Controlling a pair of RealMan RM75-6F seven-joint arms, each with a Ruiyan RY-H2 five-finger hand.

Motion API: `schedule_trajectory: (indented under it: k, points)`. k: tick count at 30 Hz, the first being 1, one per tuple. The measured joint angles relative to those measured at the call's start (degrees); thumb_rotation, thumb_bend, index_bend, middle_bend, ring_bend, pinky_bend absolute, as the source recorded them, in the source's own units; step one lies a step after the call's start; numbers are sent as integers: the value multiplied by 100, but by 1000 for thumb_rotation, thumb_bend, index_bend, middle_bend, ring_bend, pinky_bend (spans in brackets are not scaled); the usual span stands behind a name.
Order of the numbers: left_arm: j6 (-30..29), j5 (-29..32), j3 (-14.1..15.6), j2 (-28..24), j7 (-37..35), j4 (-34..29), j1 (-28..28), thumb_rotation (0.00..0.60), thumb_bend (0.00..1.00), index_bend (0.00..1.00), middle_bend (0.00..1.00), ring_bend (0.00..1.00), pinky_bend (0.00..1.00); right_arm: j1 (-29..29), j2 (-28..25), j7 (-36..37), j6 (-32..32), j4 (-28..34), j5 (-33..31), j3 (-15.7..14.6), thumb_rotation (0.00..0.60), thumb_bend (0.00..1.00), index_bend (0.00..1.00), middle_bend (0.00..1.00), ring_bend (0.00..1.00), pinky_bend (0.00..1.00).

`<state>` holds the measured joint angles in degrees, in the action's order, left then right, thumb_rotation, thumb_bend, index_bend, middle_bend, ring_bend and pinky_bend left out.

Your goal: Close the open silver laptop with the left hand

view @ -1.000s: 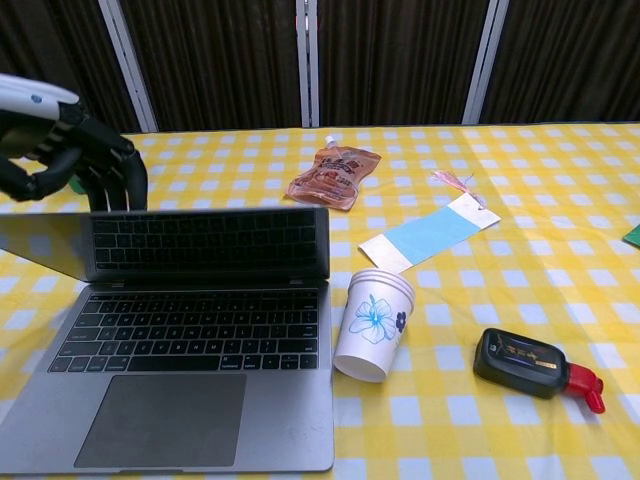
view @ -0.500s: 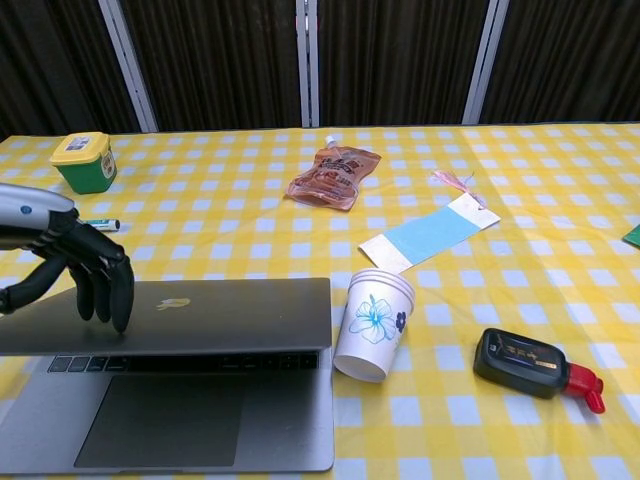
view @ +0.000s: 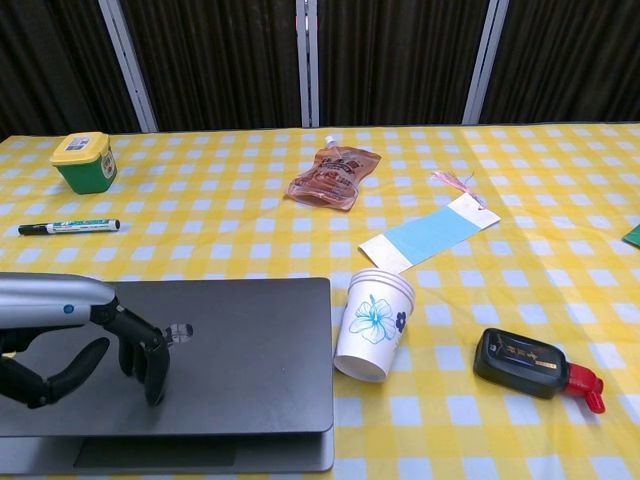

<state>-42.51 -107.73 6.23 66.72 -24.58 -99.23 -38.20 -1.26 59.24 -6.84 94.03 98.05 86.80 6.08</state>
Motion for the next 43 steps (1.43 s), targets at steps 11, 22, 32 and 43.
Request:
schedule_trajectory:
  k: [11, 22, 32, 43]
  points:
    - [-121, 312, 241, 497, 611, 309, 53, 600, 1000, 397, 335, 309, 313, 8, 17, -72, -31, 6, 7, -18, 600, 0, 36, 0, 0, 0]
    - [-722, 375, 279, 397, 557, 259, 48, 600, 1000, 400, 329, 307, 299, 15, 6, -50, -52, 6, -3, -18, 600, 0, 36, 0, 0, 0]
    - [-2648, 805, -42, -197, 1075, 85, 813, 600, 12, 8, 0, 0, 0, -12, -37, 21, 4, 52, 94, -51, 600, 0, 23, 0, 0, 0]
    - [-4746, 2126, -226, -586, 3100, -884, 2780, 600, 0, 0, 0, 0, 0, -48, -123, 142, 63, 122, 314, -144, 600, 0, 0, 0, 0, 0]
